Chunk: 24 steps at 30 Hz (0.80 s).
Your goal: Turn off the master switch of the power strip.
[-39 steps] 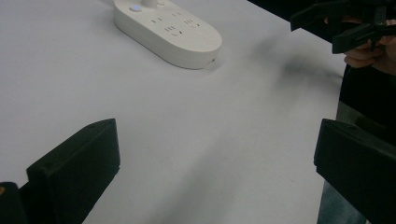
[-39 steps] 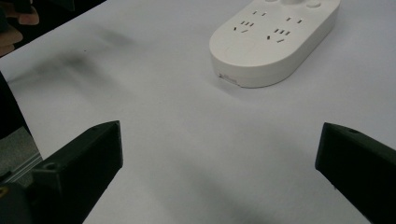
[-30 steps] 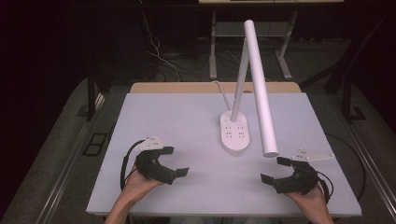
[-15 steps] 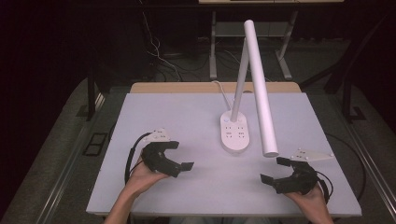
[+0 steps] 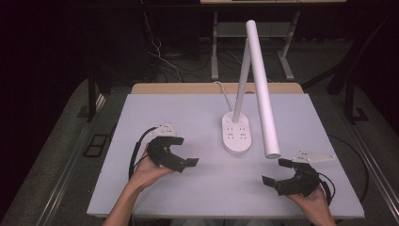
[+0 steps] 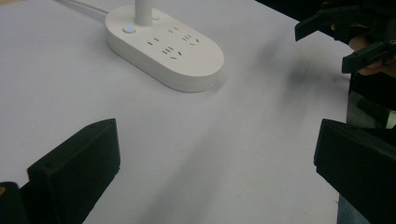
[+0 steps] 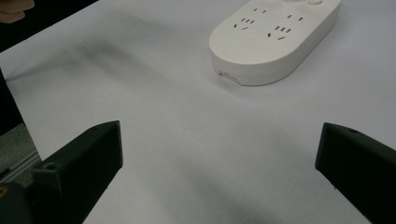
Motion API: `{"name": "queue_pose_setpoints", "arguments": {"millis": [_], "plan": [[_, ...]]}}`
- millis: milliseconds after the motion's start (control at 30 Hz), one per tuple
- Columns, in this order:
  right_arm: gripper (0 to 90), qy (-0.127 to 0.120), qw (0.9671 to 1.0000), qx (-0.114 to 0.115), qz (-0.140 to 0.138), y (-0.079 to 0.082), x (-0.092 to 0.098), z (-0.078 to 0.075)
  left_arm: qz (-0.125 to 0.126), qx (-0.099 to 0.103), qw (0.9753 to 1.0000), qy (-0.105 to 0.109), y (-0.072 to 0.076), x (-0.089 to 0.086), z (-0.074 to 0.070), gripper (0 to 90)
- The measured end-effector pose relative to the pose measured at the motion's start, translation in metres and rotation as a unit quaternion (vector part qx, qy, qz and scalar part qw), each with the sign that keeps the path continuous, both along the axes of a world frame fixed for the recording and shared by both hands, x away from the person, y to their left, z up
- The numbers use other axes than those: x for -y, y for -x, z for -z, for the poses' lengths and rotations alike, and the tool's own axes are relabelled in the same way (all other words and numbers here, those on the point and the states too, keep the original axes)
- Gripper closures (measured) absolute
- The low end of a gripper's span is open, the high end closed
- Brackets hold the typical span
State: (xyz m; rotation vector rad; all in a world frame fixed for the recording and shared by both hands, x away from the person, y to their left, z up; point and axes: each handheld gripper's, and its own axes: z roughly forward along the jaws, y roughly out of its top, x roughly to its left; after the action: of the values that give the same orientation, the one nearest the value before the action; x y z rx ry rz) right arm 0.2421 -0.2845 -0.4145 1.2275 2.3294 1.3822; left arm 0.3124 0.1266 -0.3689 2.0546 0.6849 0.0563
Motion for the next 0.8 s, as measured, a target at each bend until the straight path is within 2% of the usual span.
{"name": "queue_pose_setpoints", "arguments": {"millis": [800], "plan": [[0.2, -0.001, 1.0, -0.001, -0.002, 0.0, 0.001, 0.0, 0.007, 0.004, 0.9998, -0.016, -0.025, 0.019, -0.013, 0.0]]}}
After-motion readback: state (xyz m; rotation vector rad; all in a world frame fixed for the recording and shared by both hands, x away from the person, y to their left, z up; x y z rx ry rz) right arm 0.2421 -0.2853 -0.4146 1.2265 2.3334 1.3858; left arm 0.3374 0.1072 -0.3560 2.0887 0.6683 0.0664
